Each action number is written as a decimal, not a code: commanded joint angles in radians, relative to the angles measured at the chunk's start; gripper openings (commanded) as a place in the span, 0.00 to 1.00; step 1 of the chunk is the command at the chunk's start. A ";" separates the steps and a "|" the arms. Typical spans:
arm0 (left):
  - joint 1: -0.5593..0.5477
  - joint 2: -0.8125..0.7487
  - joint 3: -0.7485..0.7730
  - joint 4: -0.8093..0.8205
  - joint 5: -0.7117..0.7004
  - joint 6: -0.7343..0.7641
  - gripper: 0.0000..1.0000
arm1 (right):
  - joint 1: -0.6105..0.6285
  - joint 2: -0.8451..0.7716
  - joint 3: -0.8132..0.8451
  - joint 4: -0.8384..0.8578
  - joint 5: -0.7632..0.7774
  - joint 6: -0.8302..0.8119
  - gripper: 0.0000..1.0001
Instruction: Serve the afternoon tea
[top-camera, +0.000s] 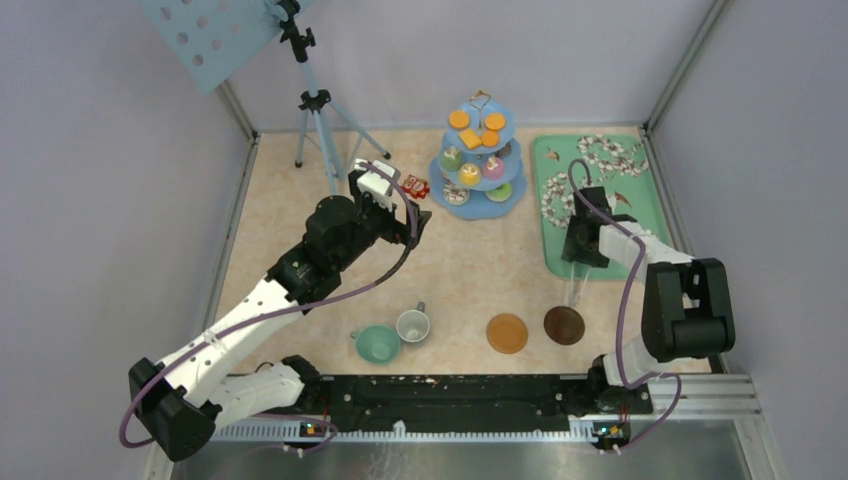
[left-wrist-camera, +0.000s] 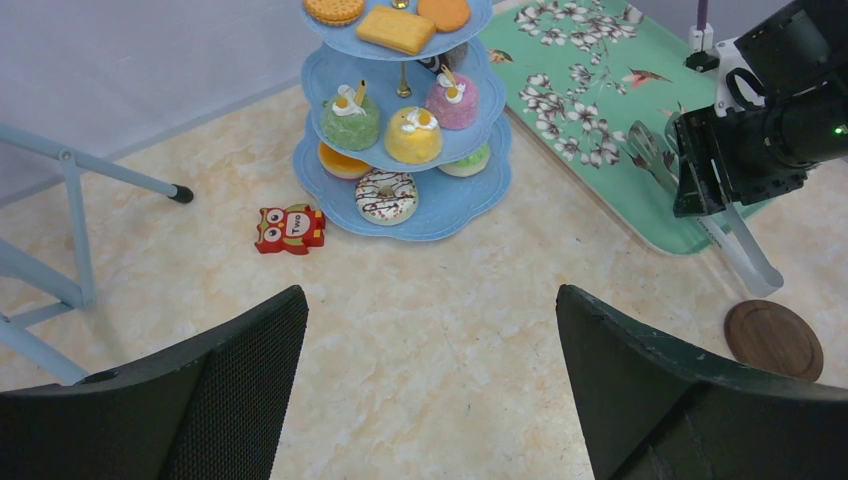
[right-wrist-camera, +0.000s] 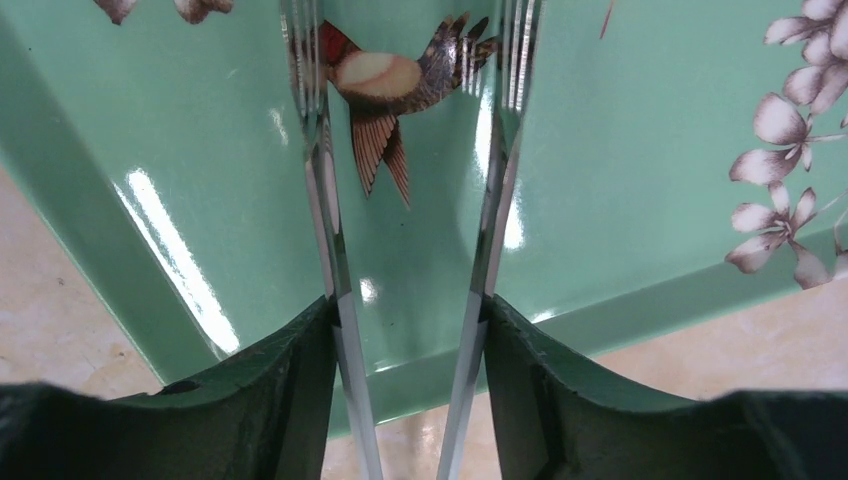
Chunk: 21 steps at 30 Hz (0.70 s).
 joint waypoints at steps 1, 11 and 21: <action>0.003 0.003 -0.002 0.051 0.001 -0.002 0.99 | -0.007 -0.013 0.004 0.024 0.032 0.003 0.55; 0.003 0.014 -0.002 0.049 -0.003 -0.002 0.99 | 0.217 -0.142 0.166 -0.237 0.216 0.042 0.62; 0.003 0.017 -0.002 0.049 -0.022 0.004 0.99 | 0.539 -0.209 0.135 -0.345 0.177 0.179 0.61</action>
